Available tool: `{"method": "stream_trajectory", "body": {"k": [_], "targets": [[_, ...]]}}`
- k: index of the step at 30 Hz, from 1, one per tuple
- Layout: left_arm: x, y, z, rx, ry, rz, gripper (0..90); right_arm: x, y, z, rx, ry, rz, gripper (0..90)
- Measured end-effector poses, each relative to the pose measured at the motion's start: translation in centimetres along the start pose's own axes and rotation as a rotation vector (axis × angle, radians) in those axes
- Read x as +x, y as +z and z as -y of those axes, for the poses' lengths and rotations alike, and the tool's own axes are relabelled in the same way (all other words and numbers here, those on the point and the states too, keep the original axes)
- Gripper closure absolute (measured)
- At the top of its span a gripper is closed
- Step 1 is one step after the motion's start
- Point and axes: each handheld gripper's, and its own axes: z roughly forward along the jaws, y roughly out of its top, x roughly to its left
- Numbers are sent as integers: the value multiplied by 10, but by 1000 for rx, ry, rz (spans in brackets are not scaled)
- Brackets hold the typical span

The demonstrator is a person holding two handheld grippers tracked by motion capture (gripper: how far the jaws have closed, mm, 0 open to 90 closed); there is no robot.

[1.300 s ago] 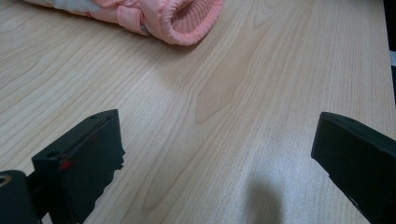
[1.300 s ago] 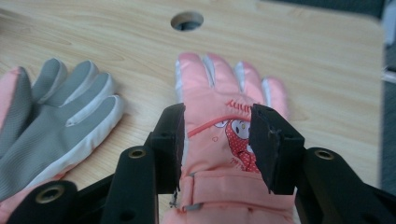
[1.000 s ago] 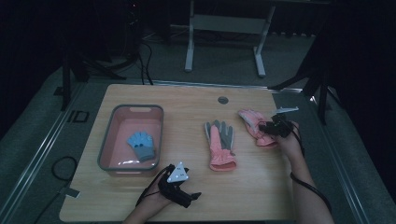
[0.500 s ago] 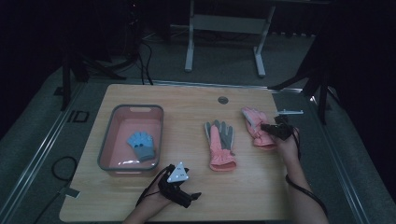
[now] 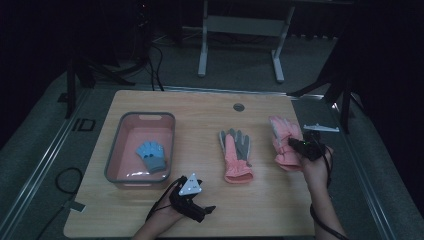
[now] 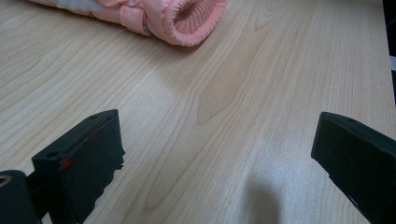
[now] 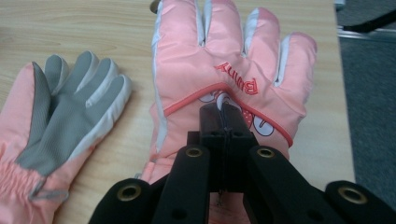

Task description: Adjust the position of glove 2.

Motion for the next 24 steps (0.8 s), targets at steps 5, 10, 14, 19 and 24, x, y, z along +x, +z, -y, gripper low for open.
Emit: {"method": "stream_trajectory", "body": {"k": [5, 10, 14, 19, 24], "targets": [[0, 0, 0, 1, 1, -1, 24, 9, -14, 19, 4, 17, 11, 894], [-1, 1, 0, 10, 10, -1, 24, 15, -17, 33, 1, 34, 25, 893], [-1, 1, 0, 12, 9, 2, 24, 19, -8, 44, 19, 28, 32, 892], [0, 1, 0, 12, 5, 0, 24, 16, 9, 52, 39, 24, 39, 890], [-1, 0, -1, 11, 13, -1, 24, 15, 25, 59, 58, 7, 68, 886]]}}
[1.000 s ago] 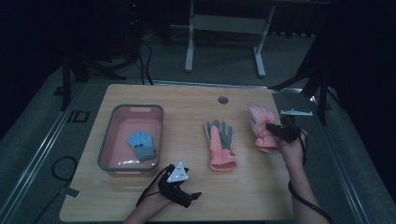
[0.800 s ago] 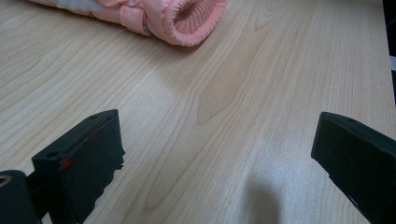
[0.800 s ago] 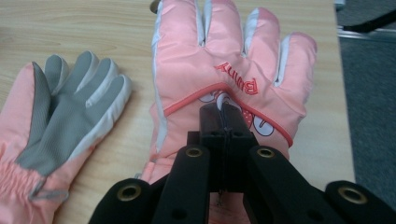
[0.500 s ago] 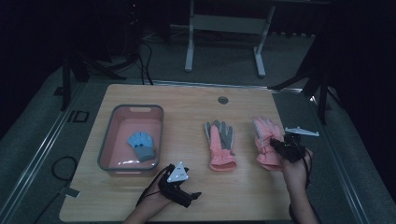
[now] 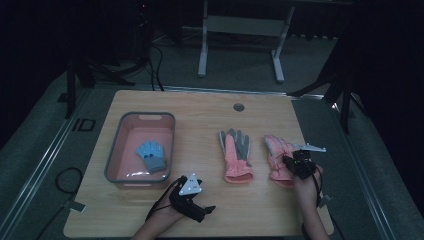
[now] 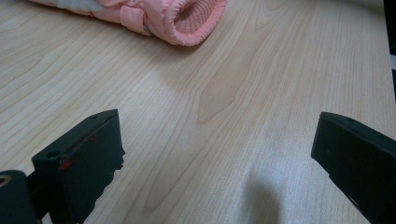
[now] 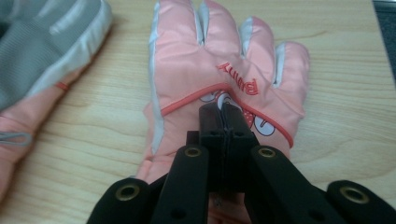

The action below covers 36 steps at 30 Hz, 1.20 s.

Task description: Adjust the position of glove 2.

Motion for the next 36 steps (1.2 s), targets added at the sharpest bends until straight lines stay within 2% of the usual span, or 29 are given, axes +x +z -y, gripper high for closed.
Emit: {"method": "stream_trajectory", "body": {"k": [4, 8, 11, 13, 15, 18, 19, 20, 23, 25, 30, 34, 36], "targets": [[0, 1, 1, 3, 0, 2, 24, 2, 2, 4, -14, -2, 15, 881], [0, 2, 1, 9, 2, 0, 24, -2, -3, 1, -12, 0, -9, 844], [0, 2, 1, 10, 3, 3, 24, -7, -8, -2, -10, -31, -73, 761], [0, 2, 1, 10, 1, 4, 24, -11, -10, -3, -7, -89, -124, 719], [0, 2, 1, 9, -1, 5, 24, -14, -14, -4, -9, -144, -131, 719], [0, 2, 1, 12, 4, 4, 24, -20, -23, -10, -32, -194, -170, 700], [0, 2, 1, 12, 4, 4, 24, -20, -23, -10, -32, -194, -170, 700], [0, 2, 1, 12, 1, 4, 24, -25, -30, -16, -49, -206, -210, 679], [-1, 3, 1, 19, 4, 2, 24, -30, -34, -22, -60, -203, -251, 656], [-1, 3, 1, 17, 4, 2, 24, -31, -33, -22, -55, -196, -264, 653], [0, 3, 1, 15, 1, 3, 24, -30, -22, -15, -42, -166, -274, 637], [0, 2, 1, 14, 3, 1, 24, -27, -2, 0, 21, -192, -176, 661], [-1, 2, 1, 12, 2, 1, 24, -28, 4, 5, 17, -178, -178, 680]]}}
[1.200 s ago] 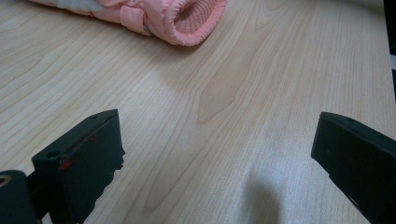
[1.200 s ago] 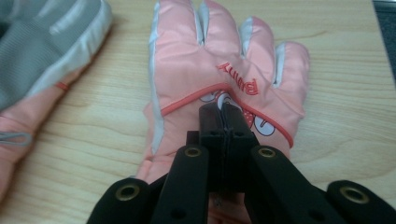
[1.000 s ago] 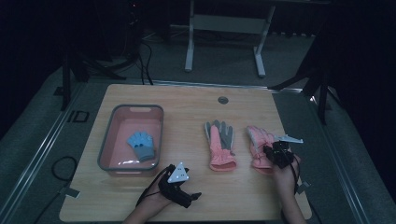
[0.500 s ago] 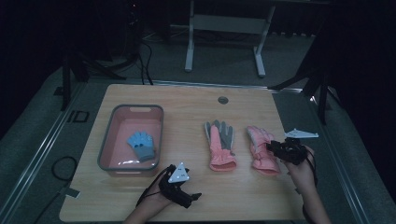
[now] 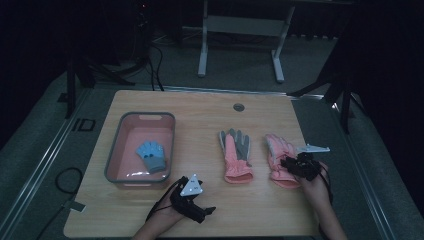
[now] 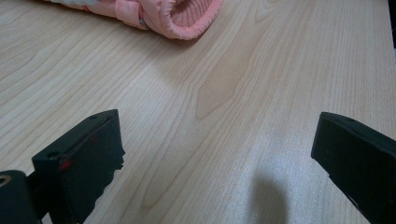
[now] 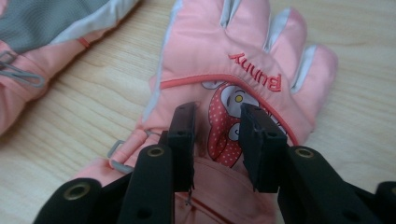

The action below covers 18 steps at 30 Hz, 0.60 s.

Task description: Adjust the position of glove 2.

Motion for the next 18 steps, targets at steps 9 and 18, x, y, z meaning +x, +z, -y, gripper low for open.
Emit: {"method": "stream_trajectory", "body": {"k": [9, 18], "targets": [[0, 0, 0, 3, 0, -1, 24, 6, 3, 1, -14, 27, 24, 873], [-1, 0, 0, -2, 6, 2, 24, 30, -22, -22, -78, 60, 100, 894]]}}
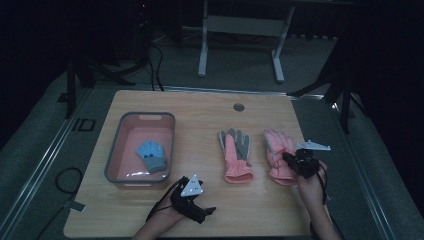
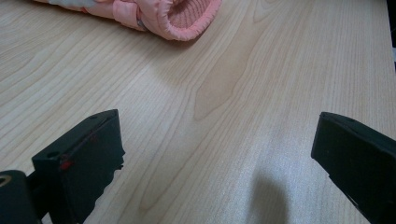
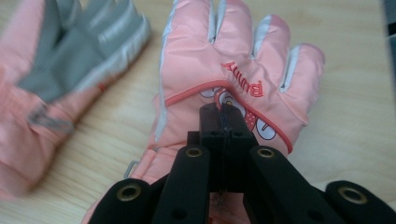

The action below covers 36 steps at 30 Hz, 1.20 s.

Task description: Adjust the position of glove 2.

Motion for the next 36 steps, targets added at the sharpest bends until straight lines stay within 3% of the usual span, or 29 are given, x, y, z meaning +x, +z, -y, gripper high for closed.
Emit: {"method": "stream_trajectory", "body": {"k": [7, 9, 12, 15, 21, 22, 26, 36], "targets": [[0, 0, 0, 1, 0, -1, 24, 25, -27, -38, -53, -4, 12, 894], [1, 0, 0, -2, -2, -1, 24, 41, -38, -56, -81, -3, -3, 894], [0, 0, 0, -4, -2, -3, 24, 52, -44, -65, -100, -7, -10, 894], [0, 0, 0, -4, 4, -5, 24, 74, -48, -79, -122, 6, -38, 894], [0, 0, -1, -2, 5, -4, 24, 95, -41, -82, -116, 11, -74, 894], [0, 0, -1, -2, 5, -3, 24, 109, -31, -81, -98, -4, -93, 894], [0, 0, -1, -2, 6, -5, 24, 123, -21, -77, -77, -9, -75, 894], [-1, 0, -1, 4, 14, -2, 24, 136, 8, -59, -14, -13, -64, 893]]}}
